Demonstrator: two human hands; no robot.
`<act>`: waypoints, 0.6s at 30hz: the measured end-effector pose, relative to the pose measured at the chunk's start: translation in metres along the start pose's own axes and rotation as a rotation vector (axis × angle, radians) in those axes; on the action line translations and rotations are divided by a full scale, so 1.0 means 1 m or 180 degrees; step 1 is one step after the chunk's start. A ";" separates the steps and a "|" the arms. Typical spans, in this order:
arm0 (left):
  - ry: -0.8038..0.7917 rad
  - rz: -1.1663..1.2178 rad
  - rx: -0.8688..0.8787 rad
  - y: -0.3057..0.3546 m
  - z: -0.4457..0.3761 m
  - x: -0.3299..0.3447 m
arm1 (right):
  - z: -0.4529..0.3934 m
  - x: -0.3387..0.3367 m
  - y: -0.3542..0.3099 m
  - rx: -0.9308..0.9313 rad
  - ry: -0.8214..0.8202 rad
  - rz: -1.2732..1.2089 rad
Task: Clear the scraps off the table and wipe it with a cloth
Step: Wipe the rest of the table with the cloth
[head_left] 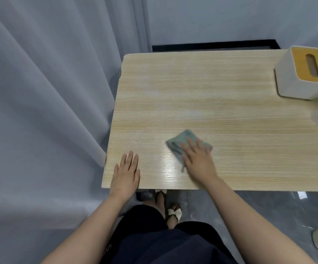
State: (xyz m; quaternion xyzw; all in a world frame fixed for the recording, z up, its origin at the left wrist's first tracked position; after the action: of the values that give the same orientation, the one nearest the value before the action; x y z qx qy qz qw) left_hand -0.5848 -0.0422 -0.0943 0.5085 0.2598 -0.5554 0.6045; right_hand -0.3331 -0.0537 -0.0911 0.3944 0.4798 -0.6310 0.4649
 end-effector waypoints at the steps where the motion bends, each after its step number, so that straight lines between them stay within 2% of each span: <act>1: 0.0012 0.0011 -0.0005 0.001 0.000 0.000 | 0.004 -0.006 0.022 0.0328 0.0106 -0.0063; 4: 0.0053 0.0043 -0.0014 0.003 0.000 0.000 | 0.016 -0.011 0.055 0.1088 0.0267 -0.0154; 6: 0.0055 0.0082 -0.0034 0.004 0.001 0.000 | 0.019 -0.006 0.044 0.1285 0.0355 -0.0103; 8: 0.0049 0.0082 -0.0072 0.005 0.001 0.001 | 0.020 0.000 0.013 0.0938 0.0365 0.0009; 12: 0.0068 0.0063 -0.0086 0.006 0.002 0.001 | 0.030 0.021 -0.061 -0.0945 -0.0027 0.0260; 13: 0.0090 0.0102 -0.0068 0.006 0.002 0.001 | 0.034 0.025 -0.067 -0.1151 -0.0179 0.0261; 16: 0.0105 0.0138 -0.0026 0.005 0.005 0.002 | 0.032 0.025 -0.043 -0.1104 -0.0132 0.0355; 18: 0.0105 0.0107 -0.0032 0.004 0.006 0.003 | 0.032 0.016 -0.009 -0.0477 -0.0042 0.0137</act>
State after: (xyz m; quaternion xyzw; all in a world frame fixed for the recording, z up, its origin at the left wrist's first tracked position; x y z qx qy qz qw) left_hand -0.5819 -0.0499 -0.0937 0.5189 0.2638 -0.5354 0.6120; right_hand -0.3475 -0.0871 -0.0972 0.3646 0.5139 -0.5858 0.5097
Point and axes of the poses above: each hand's wrist, its own z-axis away from the middle knuckle, its own x-axis out of the palm, y = z × x, the point moved 2 cm from there along -z, towards the middle knuckle, and after that the axes turned 5 degrees about z, right-handed, at the moved point
